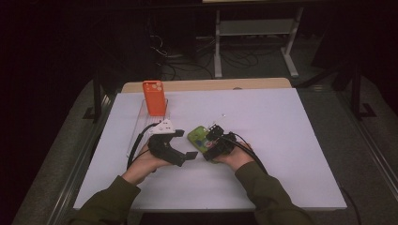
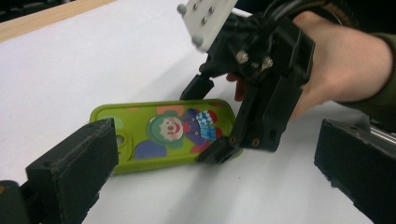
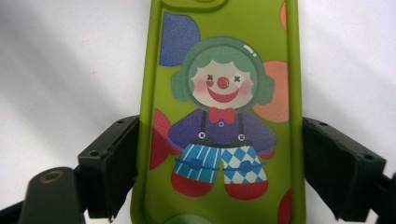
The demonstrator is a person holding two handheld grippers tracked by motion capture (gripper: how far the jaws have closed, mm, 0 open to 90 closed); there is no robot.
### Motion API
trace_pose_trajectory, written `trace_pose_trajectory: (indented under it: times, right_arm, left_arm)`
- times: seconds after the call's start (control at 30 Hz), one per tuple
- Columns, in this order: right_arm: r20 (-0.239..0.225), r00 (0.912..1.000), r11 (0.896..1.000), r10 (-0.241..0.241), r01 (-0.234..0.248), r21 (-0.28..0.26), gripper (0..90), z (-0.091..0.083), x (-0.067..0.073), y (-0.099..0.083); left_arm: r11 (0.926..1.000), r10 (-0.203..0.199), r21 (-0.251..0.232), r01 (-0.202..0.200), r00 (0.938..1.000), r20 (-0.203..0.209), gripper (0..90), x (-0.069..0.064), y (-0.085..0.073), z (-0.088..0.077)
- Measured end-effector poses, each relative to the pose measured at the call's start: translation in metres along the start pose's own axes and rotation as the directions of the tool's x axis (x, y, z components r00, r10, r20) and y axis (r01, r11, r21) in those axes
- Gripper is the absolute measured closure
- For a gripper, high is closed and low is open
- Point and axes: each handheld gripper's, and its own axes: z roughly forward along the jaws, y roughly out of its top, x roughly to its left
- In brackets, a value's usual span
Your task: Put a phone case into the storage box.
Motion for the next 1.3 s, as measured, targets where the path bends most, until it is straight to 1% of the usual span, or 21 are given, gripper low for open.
trace_pose_trajectory:
  times: [0.13, 0.33, 0.4, 0.47, 0.53, 0.6, 0.67, 0.7, 0.77, 0.8, 0.87, 0.97, 1.0, 1.03, 1.07, 1.1, 1.13, 1.17, 1.23, 1.27, 1.3]
  right_arm:
    - [-0.008, 1.0000, 1.000, -0.003, 0.003, 0.003, 16.0, -0.009, -0.010, -0.004]
    - [-0.020, 0.9994, 1.000, -0.027, 0.026, -0.004, 16.0, -0.025, -0.026, -0.012]
    - [-0.027, 0.9991, 0.999, -0.033, 0.032, -0.005, 16.0, -0.031, -0.032, -0.015]
    - [-0.028, 0.9989, 0.999, -0.039, 0.039, -0.002, 16.0, -0.036, -0.037, -0.018]
    - [-0.037, 0.9977, 0.998, -0.057, 0.057, -0.001, 16.0, -0.041, -0.042, -0.021]
    - [-0.041, 0.9971, 0.998, -0.063, 0.063, -0.008, 16.0, -0.047, -0.048, -0.023]
    - [-0.053, 0.9953, 0.997, -0.081, 0.081, -0.014, 16.0, -0.053, -0.055, -0.026]
    - [-0.051, 0.9948, 0.996, -0.088, 0.088, -0.017, 16.0, -0.056, -0.057, -0.027]
    - [-0.071, 0.9923, 0.995, -0.102, 0.101, -0.021, 16.0, -0.062, -0.062, -0.029]
    - [-0.077, 0.9900, 0.993, -0.118, 0.116, -0.028, 16.0, -0.064, -0.064, -0.031]
    - [-0.099, 0.9864, 0.991, -0.132, 0.129, -0.033, 16.0, -0.068, -0.067, -0.032]
    - [-0.113, 0.9768, 0.983, -0.182, 0.179, -0.032, 16.0, -0.072, -0.069, -0.034]
    - [-0.127, 0.9694, 0.978, -0.210, 0.207, -0.034, 16.0, -0.073, -0.070, -0.035]
    - [-0.124, 0.9653, 0.973, -0.230, 0.228, -0.031, 16.0, -0.074, -0.070, -0.035]
    - [-0.126, 0.9592, 0.967, -0.253, 0.251, -0.035, 16.0, -0.074, -0.069, -0.036]
    - [-0.139, 0.9544, 0.965, -0.264, 0.262, -0.034, 16.0, -0.076, -0.068, -0.036]
    - [-0.139, 0.9506, 0.961, -0.277, 0.275, -0.034, 16.0, -0.076, -0.068, -0.036]
    - [-0.148, 0.9460, 0.957, -0.289, 0.286, -0.035, 16.0, -0.077, -0.068, -0.036]
    - [-0.168, 0.9346, 0.949, -0.313, 0.312, -0.038, 16.0, -0.079, -0.067, -0.036]
    - [-0.173, 0.9287, 0.944, -0.328, 0.327, -0.037, 15.9, -0.080, -0.066, -0.036]
    - [-0.179, 0.9214, 0.938, -0.345, 0.344, -0.035, 15.9, -0.081, -0.065, -0.036]
  left_arm:
    - [1.0000, 0.001, -0.003, -0.001, 1.0000, 0.000, 0.0, 0.002, 0.002, -0.001]
    - [1.0000, -0.001, 0.001, 0.001, 1.0000, 0.005, 0.0, 0.005, 0.006, -0.001]
    - [0.9999, 0.011, 0.012, -0.011, 0.9999, 0.008, 0.0, 0.006, 0.007, -0.001]
    - [0.9998, 0.012, 0.017, -0.012, 0.9999, 0.010, 0.0, 0.007, 0.009, 0.000]
    - [0.9992, 0.028, 0.027, -0.028, 0.9995, 0.016, 0.0, 0.007, 0.011, 0.001]
    - [0.9978, 0.051, 0.042, -0.051, 0.9985, 0.020, 0.0, 0.007, 0.013, 0.002]
    - [0.9967, 0.061, 0.052, -0.062, 0.9977, 0.032, 0.0, 0.007, 0.015, 0.003]
    - [0.9959, 0.069, 0.056, -0.071, 0.9971, 0.031, 0.0, 0.007, 0.016, 0.003]
    - [0.9944, 0.079, 0.068, -0.081, 0.9963, 0.033, 0.0, 0.008, 0.017, 0.004]
    - [0.9930, 0.089, 0.075, -0.092, 0.9953, 0.038, 0.0, 0.008, 0.018, 0.004]
    - [0.9898, 0.112, 0.084, -0.115, 0.9930, 0.037, 0.0, 0.009, 0.021, 0.005]
    - [0.9845, 0.141, 0.099, -0.145, 0.9890, 0.044, 0.0, 0.009, 0.025, 0.006]
    - [0.9824, 0.151, 0.104, -0.155, 0.9873, 0.048, 0.0, 0.010, 0.026, 0.006]
    - [0.9800, 0.159, 0.112, -0.164, 0.9856, 0.059, 0.0, 0.010, 0.028, 0.006]
    - [0.9771, 0.170, 0.118, -0.178, 0.9829, 0.071, 0.0, 0.010, 0.029, 0.006]
    - [0.9748, 0.178, 0.122, -0.187, 0.9808, 0.080, 0.0, 0.010, 0.030, 0.007]
    - [0.9717, 0.188, 0.128, -0.199, 0.9780, 0.090, 0.0, 0.010, 0.031, 0.007]
    - [0.9686, 0.199, 0.130, -0.212, 0.9744, 0.104, 0.0, 0.010, 0.032, 0.008]
    - [0.9642, 0.212, 0.134, -0.229, 0.9690, 0.126, 0.0, 0.009, 0.034, 0.009]
    - [0.9633, 0.216, 0.132, -0.234, 0.9669, 0.136, 0.0, 0.008, 0.035, 0.010]
    - [0.9604, 0.225, 0.134, -0.244, 0.9637, 0.143, 0.0, 0.008, 0.036, 0.010]
